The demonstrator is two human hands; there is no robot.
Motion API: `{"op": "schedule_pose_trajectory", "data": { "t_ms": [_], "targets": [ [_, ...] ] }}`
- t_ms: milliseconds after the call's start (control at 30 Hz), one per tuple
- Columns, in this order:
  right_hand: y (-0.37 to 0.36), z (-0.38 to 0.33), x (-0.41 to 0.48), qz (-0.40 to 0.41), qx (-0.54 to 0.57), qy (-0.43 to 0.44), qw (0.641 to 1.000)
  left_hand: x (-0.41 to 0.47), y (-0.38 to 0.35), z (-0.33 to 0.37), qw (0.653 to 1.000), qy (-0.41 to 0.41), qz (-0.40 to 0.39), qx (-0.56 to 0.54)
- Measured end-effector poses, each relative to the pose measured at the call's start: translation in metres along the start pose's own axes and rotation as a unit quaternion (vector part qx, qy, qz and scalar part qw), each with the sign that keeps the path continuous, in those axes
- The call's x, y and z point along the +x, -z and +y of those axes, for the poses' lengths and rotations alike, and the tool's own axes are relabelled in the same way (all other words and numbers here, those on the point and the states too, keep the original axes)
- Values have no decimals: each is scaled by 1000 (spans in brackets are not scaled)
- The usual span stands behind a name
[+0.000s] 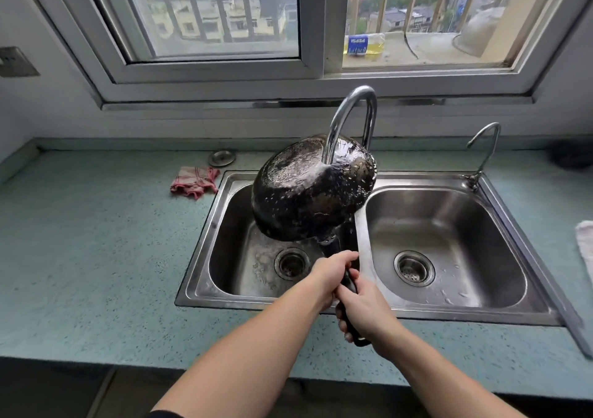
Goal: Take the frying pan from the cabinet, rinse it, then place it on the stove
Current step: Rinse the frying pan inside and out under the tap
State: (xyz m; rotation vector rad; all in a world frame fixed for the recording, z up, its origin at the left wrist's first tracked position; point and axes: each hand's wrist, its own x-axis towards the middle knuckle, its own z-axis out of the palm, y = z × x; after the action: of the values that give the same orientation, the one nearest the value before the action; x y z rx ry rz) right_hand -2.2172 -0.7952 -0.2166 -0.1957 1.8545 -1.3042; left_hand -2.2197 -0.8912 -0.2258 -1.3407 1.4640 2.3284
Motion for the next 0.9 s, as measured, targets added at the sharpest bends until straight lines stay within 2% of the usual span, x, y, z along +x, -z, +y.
{"op": "schedule_pose_trajectory", "data": {
  "t_ms": [533,900],
  "targets": [
    [-14,37,-50,37,-36,29,998,-35,9,-44,996,44,-70,22],
    [-23,55,-82,45,-76,30,996,-59,19,-67,994,71,-76,24]
  ]
}}
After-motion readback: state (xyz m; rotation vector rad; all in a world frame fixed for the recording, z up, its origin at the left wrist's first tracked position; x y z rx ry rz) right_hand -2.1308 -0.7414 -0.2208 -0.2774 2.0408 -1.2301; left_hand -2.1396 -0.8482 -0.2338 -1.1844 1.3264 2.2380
